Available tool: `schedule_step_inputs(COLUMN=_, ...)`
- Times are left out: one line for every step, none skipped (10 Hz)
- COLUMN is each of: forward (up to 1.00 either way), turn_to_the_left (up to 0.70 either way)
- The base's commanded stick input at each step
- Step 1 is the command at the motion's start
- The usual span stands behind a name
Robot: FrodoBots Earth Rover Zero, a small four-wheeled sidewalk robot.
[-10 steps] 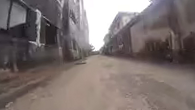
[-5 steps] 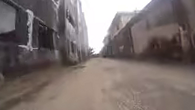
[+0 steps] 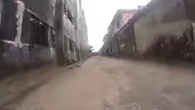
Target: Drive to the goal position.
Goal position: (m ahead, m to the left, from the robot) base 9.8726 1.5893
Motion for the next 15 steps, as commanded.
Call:
schedule_step_inputs(forward=1.0, turn_to_the_left=0.0)
schedule_step_inputs(forward=1.0, turn_to_the_left=0.0)
schedule_step_inputs(forward=1.0, turn_to_the_left=0.0)
schedule_step_inputs(forward=1.0, turn_to_the_left=0.0)
schedule_step_inputs(forward=1.0, turn_to_the_left=0.0)
schedule_step_inputs(forward=1.0, turn_to_the_left=0.0)
schedule_step_inputs(forward=1.0, turn_to_the_left=0.0)
schedule_step_inputs(forward=1.0, turn_to_the_left=0.0)
schedule_step_inputs(forward=1.0, turn_to_the_left=0.0)
schedule_step_inputs(forward=1.0, turn_to_the_left=0.0)
schedule_step_inputs(forward=1.0, turn_to_the_left=0.0)
schedule_step_inputs(forward=1.0, turn_to_the_left=0.0)
schedule_step_inputs(forward=1.0, turn_to_the_left=0.0)
schedule_step_inputs(forward=1.0, turn_to_the_left=0.0)
schedule_step_inputs(forward=1.0, turn_to_the_left=0.0)
